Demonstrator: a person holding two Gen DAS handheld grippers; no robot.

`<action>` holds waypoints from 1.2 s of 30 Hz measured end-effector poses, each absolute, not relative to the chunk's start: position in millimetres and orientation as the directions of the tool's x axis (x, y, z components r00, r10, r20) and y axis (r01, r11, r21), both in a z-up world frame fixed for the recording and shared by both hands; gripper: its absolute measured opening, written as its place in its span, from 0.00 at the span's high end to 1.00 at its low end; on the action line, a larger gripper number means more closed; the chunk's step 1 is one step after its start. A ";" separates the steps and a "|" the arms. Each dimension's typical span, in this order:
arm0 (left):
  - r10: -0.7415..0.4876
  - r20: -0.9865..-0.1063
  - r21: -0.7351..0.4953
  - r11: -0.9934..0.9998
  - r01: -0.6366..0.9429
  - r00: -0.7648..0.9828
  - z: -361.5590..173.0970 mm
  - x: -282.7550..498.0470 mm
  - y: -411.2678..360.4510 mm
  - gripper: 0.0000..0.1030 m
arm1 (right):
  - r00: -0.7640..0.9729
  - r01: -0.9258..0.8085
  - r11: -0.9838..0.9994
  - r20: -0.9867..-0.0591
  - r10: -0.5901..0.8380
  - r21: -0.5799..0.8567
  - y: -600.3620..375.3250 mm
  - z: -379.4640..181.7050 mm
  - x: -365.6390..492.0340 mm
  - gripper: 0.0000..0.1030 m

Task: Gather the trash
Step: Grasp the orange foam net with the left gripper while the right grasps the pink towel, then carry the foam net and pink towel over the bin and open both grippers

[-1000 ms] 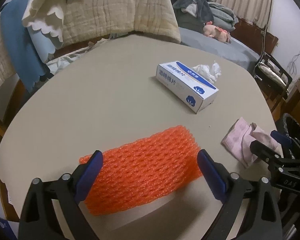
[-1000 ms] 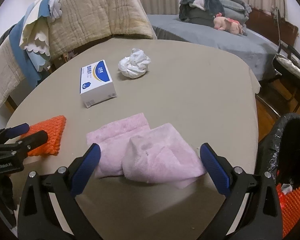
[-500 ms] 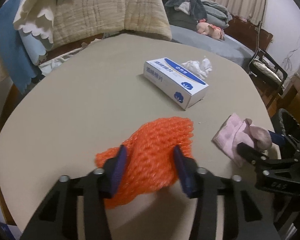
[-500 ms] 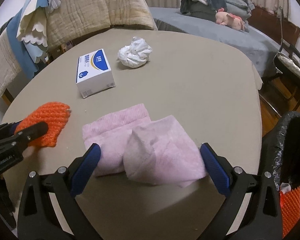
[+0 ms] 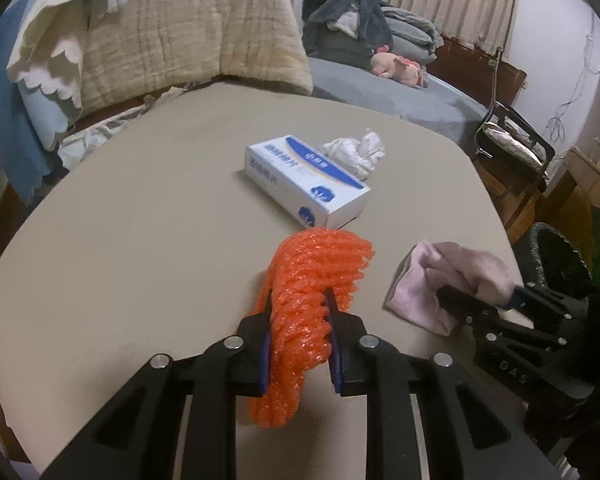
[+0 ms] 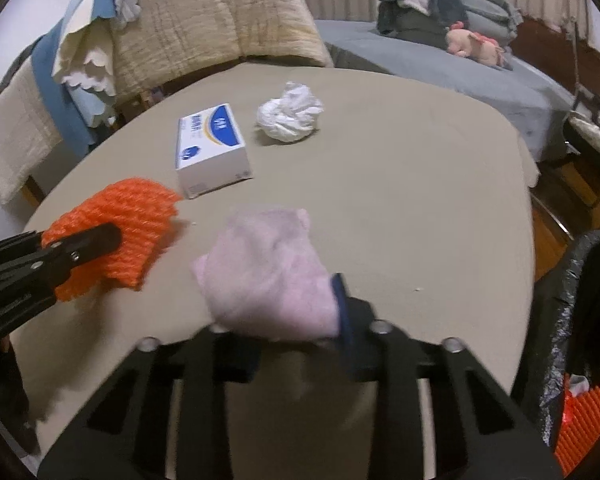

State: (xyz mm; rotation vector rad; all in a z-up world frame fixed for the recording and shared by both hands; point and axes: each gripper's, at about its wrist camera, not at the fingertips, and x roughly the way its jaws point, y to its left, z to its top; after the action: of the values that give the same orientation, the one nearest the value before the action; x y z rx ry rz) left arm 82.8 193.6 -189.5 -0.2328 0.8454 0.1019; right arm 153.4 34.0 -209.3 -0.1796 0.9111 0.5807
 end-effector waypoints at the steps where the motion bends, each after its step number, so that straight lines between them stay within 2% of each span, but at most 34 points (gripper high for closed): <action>1: -0.002 -0.747 -0.162 0.971 -0.178 0.665 -187.1 83.2 192.3 0.79 | 0.470 -0.548 0.831 -0.786 0.403 0.098 34.6 -208.3 151.7 0.80; 19: -0.019 -0.671 -0.152 0.982 -0.113 0.742 -131.2 89.9 157.0 0.79 | 0.564 -0.500 0.852 -0.688 0.457 0.155 -9.7 -135.1 150.5 0.80; 36: -0.127 -0.598 -0.173 0.985 0.027 0.791 -91.8 108.0 85.4 0.79 | 0.697 -0.376 0.913 -0.601 0.391 0.157 -104.2 -83.2 146.1 0.80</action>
State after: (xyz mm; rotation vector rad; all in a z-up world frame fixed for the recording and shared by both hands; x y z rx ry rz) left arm 108.0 85.4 -91.8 -0.1586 0.6538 -0.0831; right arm 146.1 -104.2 -83.2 0.0228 0.6759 0.4279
